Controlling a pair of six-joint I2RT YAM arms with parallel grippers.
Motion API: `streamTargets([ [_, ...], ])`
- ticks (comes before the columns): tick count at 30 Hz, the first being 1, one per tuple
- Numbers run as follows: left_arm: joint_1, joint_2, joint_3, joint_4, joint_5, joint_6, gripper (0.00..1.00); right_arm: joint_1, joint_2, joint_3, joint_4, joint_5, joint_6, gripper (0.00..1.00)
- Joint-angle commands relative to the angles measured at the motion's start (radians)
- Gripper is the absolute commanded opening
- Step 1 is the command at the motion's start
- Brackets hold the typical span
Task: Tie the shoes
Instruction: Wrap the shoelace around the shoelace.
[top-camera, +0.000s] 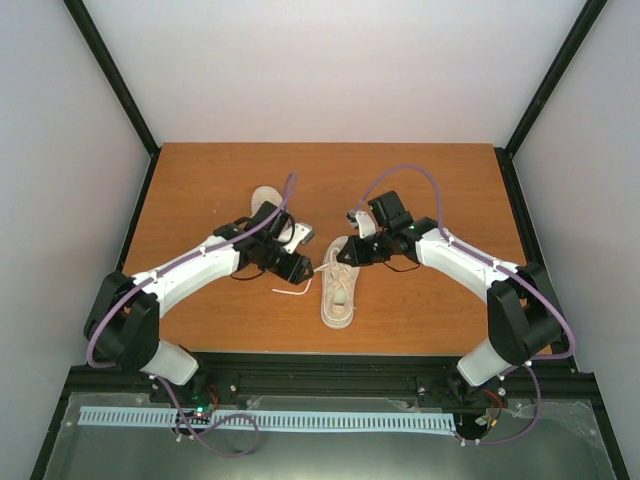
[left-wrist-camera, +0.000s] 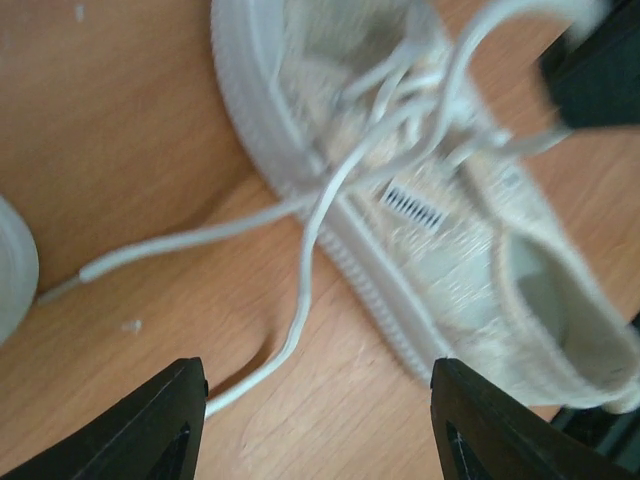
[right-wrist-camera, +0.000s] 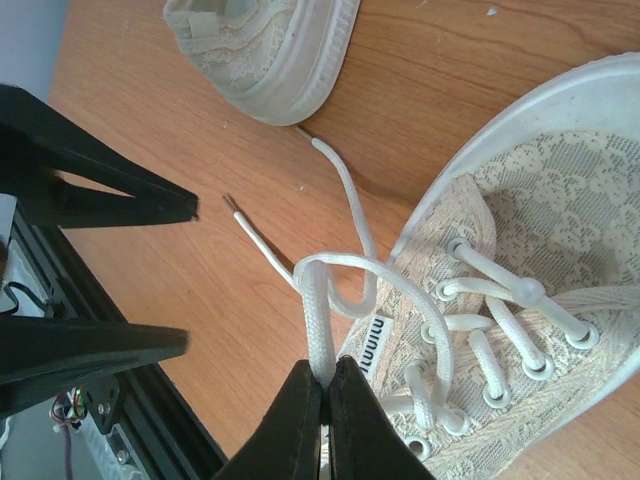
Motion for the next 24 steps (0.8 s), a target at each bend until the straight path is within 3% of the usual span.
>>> streamTargets([
  [1,-0.028,0.007,-0.062,0.014,-0.133,0.039,0.64,-0.005,0.014,0.017,0.009,-0.031,-0.020,0.03],
  [8,-0.034,0.119,-0.016,-0.024,-0.189,0.116,0.56,-0.006,0.036,0.036,0.010,-0.049,-0.023,0.03],
  [18,-0.045,0.192,-0.014,-0.046,-0.088,0.169,0.56,-0.006,0.042,0.030,0.019,-0.049,-0.018,0.03],
  [24,-0.047,0.225,-0.022,-0.033,-0.152,0.155,0.54,-0.006,0.046,0.028,0.024,-0.055,-0.016,0.03],
])
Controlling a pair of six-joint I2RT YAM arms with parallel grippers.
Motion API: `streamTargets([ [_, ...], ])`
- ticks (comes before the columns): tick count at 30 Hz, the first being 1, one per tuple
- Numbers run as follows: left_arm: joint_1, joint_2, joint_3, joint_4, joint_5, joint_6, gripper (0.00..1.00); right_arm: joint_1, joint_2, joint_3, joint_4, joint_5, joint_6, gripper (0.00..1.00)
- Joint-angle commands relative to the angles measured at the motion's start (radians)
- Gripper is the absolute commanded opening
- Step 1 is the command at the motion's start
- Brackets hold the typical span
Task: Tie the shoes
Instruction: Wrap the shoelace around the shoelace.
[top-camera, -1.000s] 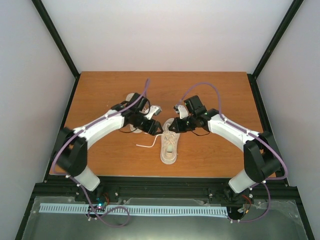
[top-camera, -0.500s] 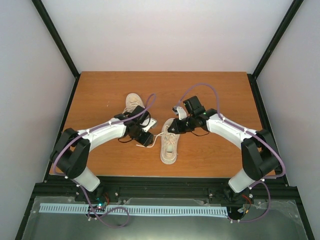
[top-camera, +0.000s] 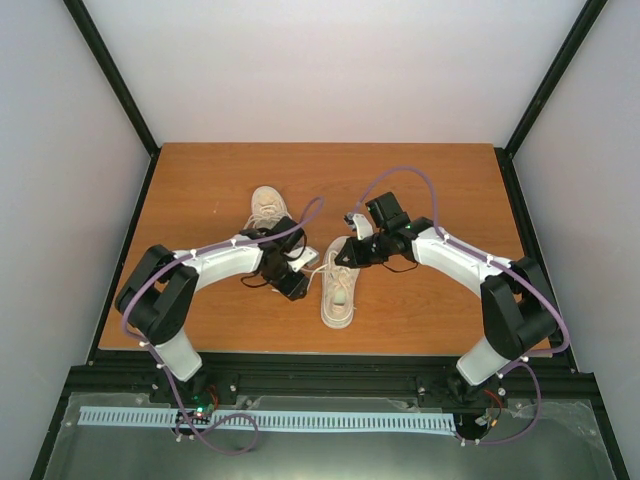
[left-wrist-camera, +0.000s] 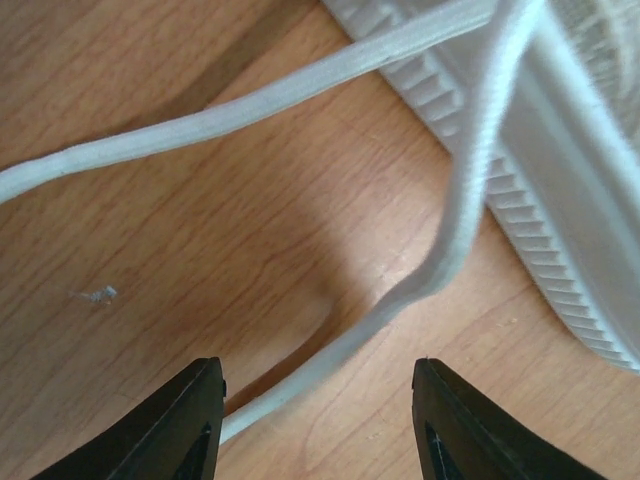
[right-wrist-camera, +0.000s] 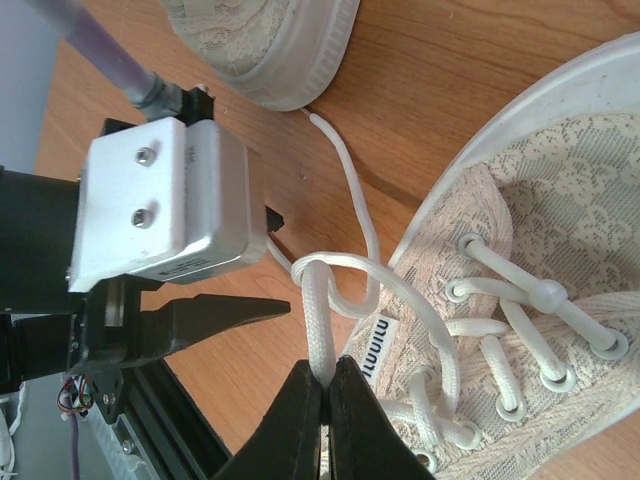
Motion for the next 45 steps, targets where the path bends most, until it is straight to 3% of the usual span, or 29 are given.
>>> streamTargets([
  [1,-0.007,0.024,0.020,0.010,-0.049,0.008,0.53,-0.006,0.009,0.028,0.020,-0.018,-0.007,0.03],
  [8,-0.023,0.044,0.006,0.032,-0.137,-0.009,0.44,-0.008,0.016,0.028,0.022,-0.029,-0.009,0.03],
  [16,-0.046,0.021,-0.055,0.043,-0.210,-0.069,0.40,-0.021,0.012,0.014,0.053,-0.049,0.011,0.03],
  [19,-0.049,0.039,-0.048,0.036,-0.205,-0.071,0.31,-0.024,0.009,0.008,0.060,-0.054,0.019,0.03],
  [24,-0.050,0.050,-0.043,0.030,-0.187,-0.087,0.06,-0.026,0.001,0.005,0.062,-0.051,0.020,0.03],
  [27,-0.050,0.019,-0.039,0.031,-0.169,-0.117,0.01,-0.027,-0.002,0.005,0.061,-0.045,0.022,0.03],
  [33,-0.050,-0.126,-0.020,0.035,-0.045,-0.226,0.01,-0.028,-0.007,0.014,0.058,-0.035,0.026,0.03],
  [40,-0.067,-0.346,-0.019,0.056,0.267,-0.252,0.01,-0.029,-0.003,0.030,0.056,-0.032,0.024,0.03],
  [45,-0.090,-0.338,0.046,0.039,0.374,-0.288,0.01,-0.030,0.016,0.054,0.050,-0.043,0.018,0.03],
])
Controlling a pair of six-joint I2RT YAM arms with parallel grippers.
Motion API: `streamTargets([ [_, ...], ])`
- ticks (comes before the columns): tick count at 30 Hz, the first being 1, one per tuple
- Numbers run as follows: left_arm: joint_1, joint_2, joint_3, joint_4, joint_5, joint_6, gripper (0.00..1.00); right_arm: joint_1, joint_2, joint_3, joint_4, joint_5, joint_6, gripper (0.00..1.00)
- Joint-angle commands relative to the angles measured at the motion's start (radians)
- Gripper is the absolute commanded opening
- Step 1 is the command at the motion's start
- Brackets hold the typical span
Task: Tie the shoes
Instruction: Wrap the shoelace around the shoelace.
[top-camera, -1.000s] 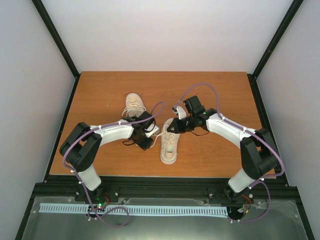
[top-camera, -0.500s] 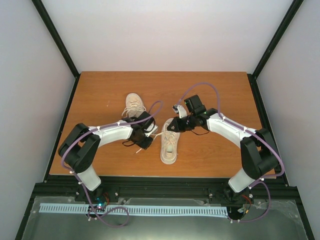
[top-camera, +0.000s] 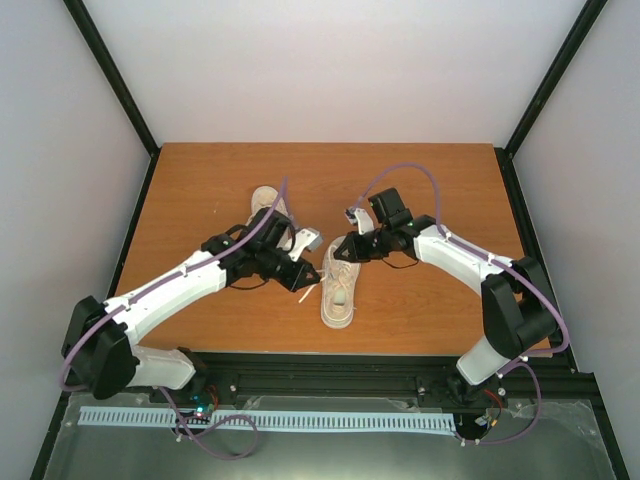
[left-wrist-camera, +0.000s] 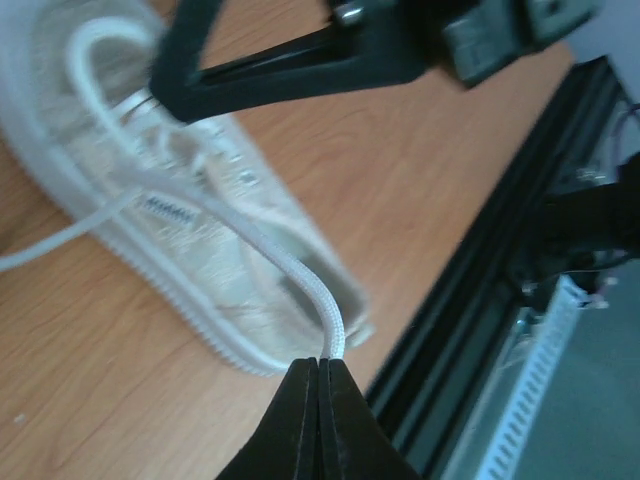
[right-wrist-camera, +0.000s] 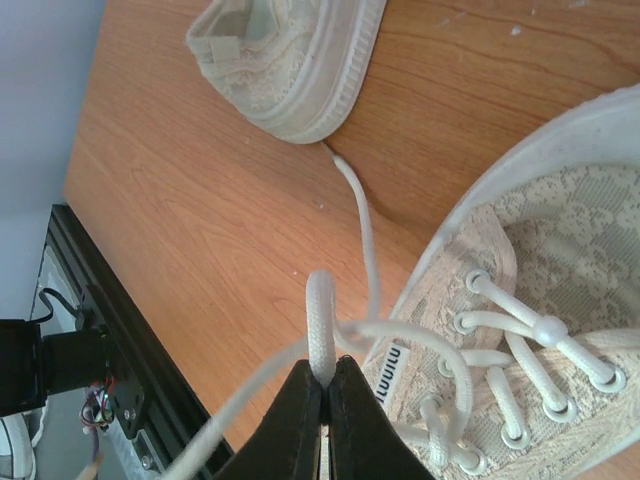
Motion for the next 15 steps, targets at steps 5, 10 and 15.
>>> streamTargets([
  [5,-0.129,0.156,0.162,0.023,0.179,-0.086,0.01,-0.010,0.024,0.065,0.010,-0.020,-0.013,0.03],
  [10,-0.209,0.258,0.228,0.074,0.155,-0.109,0.01,-0.010,0.030,0.070,0.004,-0.028,-0.025,0.03],
  [15,-0.213,0.243,0.186,0.086,0.090,-0.121,0.62,-0.011,0.029,0.074,-0.003,-0.034,-0.035,0.03],
])
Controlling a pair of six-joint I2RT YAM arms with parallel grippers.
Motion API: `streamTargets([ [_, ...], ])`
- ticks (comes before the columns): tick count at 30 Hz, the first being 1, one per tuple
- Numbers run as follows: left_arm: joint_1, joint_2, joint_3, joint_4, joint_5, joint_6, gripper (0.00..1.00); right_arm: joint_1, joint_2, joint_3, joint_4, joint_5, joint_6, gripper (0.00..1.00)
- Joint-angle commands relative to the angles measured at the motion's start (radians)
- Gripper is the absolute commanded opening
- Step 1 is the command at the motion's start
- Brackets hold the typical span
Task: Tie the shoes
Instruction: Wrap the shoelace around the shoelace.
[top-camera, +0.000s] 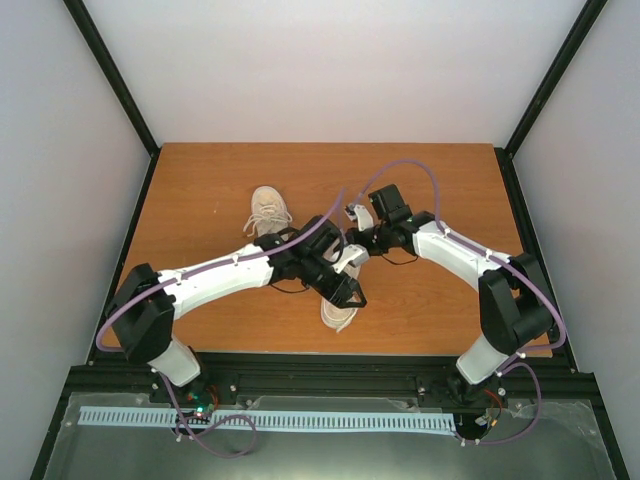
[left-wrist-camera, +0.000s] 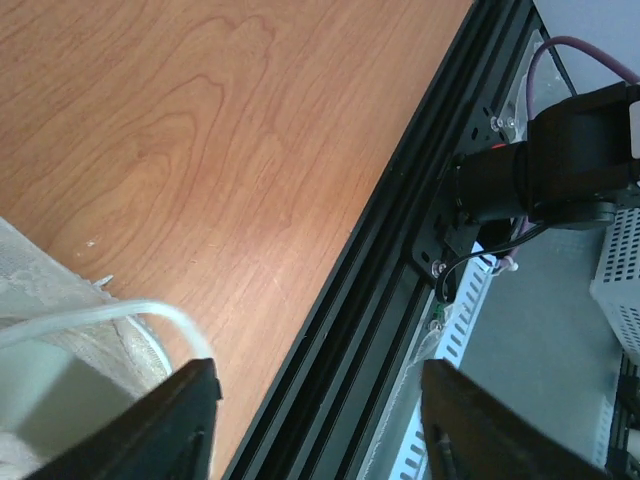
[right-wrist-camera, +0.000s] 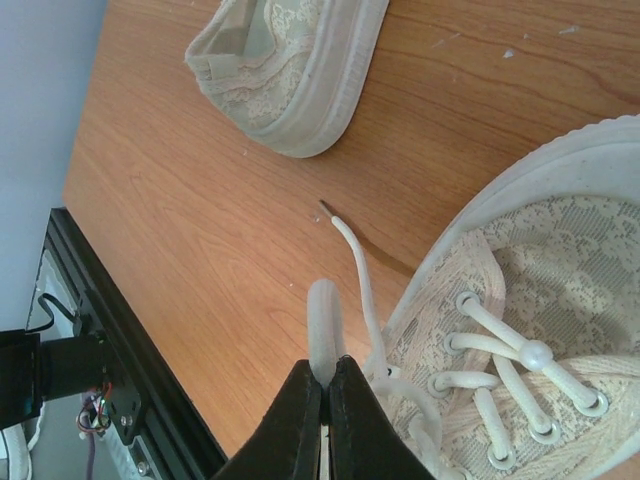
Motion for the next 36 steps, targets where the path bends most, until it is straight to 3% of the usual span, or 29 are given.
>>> streamTargets([
  [1,-0.002,-0.042,-0.009,0.021,-0.061,-0.024,0.66,-0.005,0.001,0.035,0.007,-0.030,-0.018,0.03],
  [5,0.063,-0.128,-0.067,0.001,-0.070,-0.019,0.68,-0.005,-0.007,0.028,0.006,-0.039,-0.021,0.03],
  [10,0.220,-0.203,-0.112,0.008,-0.034,0.019,0.60,-0.006,-0.025,0.006,0.010,-0.086,-0.037,0.03],
  [16,0.351,-0.098,-0.073,-0.034,0.084,0.139,0.53,-0.006,-0.059,-0.008,-0.028,-0.142,-0.101,0.03],
  [24,0.375,0.014,0.056,-0.103,0.219,0.317,0.53,-0.006,-0.056,0.010,-0.075,-0.225,-0.157,0.03],
  [32,0.377,0.079,0.115,-0.219,0.195,0.485,0.54,-0.007,-0.020,0.049,-0.131,-0.247,-0.203,0.03],
  [36,0.377,0.076,0.096,-0.193,0.243,0.510,0.62,-0.007,-0.009,0.045,-0.130,-0.255,-0.203,0.03],
])
